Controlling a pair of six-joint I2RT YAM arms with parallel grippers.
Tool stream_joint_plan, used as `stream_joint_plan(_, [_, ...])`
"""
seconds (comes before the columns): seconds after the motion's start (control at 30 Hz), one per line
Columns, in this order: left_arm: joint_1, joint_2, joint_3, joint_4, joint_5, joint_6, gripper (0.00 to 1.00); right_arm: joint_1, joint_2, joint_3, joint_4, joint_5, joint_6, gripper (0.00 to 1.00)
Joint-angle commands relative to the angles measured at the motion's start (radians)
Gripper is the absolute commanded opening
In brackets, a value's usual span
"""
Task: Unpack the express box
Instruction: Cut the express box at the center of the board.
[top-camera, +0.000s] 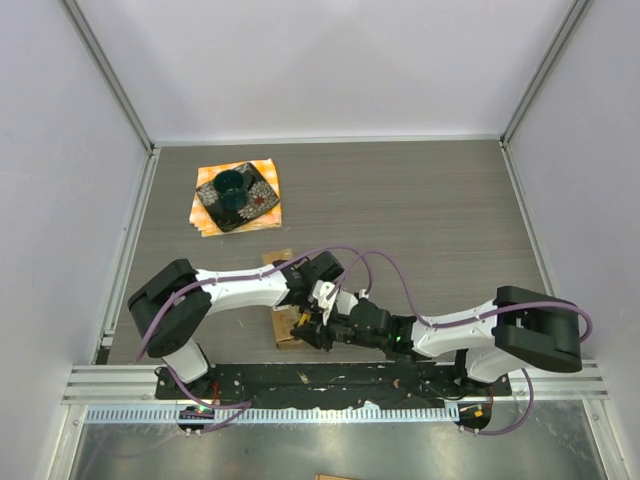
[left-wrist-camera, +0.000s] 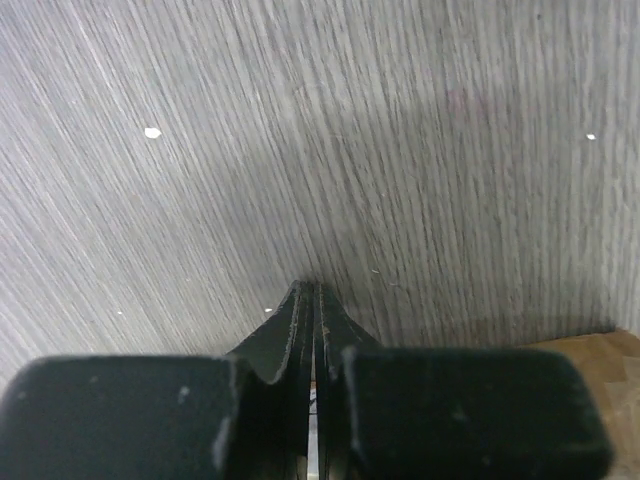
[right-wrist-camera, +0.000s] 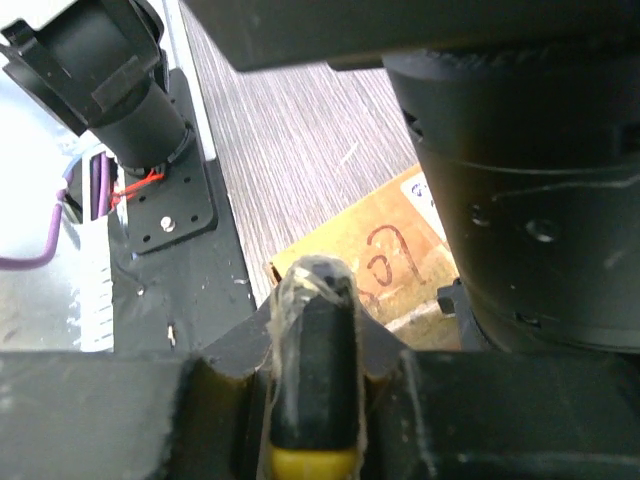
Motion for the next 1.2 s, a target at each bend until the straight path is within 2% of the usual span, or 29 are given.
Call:
stream_joint_plan(0.0, [-0.037, 0.001, 0.031, -0.12, 0.078, -0.035, 0.03, -0.014, 0.16, -0.017, -0.248, 0.053, 0.008, 0.01])
stream_joint_plan(0.2, [-0.037, 0.007, 0.033, -0.114, 0.059, -0.041, 0.02, -0.013, 0.203, -0.026, -0.27, 0.164, 0.149, 0.01])
stream_joint_plan(0.43, [-0.016, 0.001, 0.077, -0.123, 0.049, -0.084, 0.03, 0.032, 0.301, -0.051, -0.227, 0.21, 0.296, 0.01])
stream_joint_plan(0.5, [-0.002, -0.011, 0.116, -0.147, 0.046, -0.113, 0.07, 0.035, 0.29, -0.043, -0.242, 0.227, 0.298, 0.01])
stream_joint_plan(0.53, [0.018, -0.019, 0.131, -0.161, 0.046, -0.125, 0.13, 0.039, 0.272, -0.038, -0.259, 0.263, 0.29, 0.01])
stream_joint_plan(0.6, [0.045, -0.043, 0.191, -0.213, 0.065, -0.153, 0.16, 0.039, 0.192, -0.015, -0.319, 0.305, 0.26, 0.01])
stream_joint_plan(0.63, [0.079, -0.054, 0.211, -0.227, 0.069, -0.186, 0.24, 0.041, 0.162, -0.011, -0.334, 0.342, 0.251, 0.01])
stream_joint_plan(0.8, [0.163, -0.124, 0.32, -0.374, 0.085, -0.249, 0.43, 0.039, 0.097, 0.034, -0.408, 0.385, 0.217, 0.01])
stream_joint_plan(0.97, [0.185, -0.22, 0.277, -0.437, 0.047, -0.294, 0.49, 0.056, 0.102, 0.066, -0.411, 0.414, 0.218, 0.01])
stream_joint_plan(1.17, [0.352, -0.273, 0.219, -0.449, 0.15, -0.32, 0.46, 0.058, -0.081, 0.12, -0.497, 0.491, 0.174, 0.05])
